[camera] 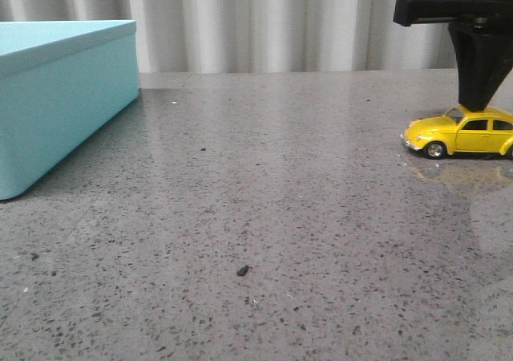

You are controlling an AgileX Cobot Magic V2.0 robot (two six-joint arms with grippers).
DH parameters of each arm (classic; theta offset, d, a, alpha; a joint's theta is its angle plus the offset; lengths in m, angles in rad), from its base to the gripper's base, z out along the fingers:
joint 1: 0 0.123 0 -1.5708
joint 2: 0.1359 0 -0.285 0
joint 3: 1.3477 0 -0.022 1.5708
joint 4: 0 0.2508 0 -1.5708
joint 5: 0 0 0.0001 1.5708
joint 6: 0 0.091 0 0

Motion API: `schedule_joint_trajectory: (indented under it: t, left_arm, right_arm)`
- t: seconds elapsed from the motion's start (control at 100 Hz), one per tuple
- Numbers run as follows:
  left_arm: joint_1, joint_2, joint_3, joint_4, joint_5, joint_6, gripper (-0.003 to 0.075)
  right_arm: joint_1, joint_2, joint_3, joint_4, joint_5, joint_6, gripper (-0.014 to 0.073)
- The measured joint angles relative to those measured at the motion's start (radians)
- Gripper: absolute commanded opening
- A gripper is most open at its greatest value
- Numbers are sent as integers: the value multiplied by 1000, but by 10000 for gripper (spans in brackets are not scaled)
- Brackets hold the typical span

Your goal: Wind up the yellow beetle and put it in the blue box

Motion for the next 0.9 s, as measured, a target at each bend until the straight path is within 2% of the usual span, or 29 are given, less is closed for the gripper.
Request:
schedule_joint_trajectory:
  t: [0.29,0.9]
  left_arm:
    - [0,0,0,0,0,0,-21]
    - [0,0,0,0,0,0,-21]
  right_arm:
    - [-5,1,0,-31,10,17,-61]
    - [-148,1,0,-31,38,26,-61]
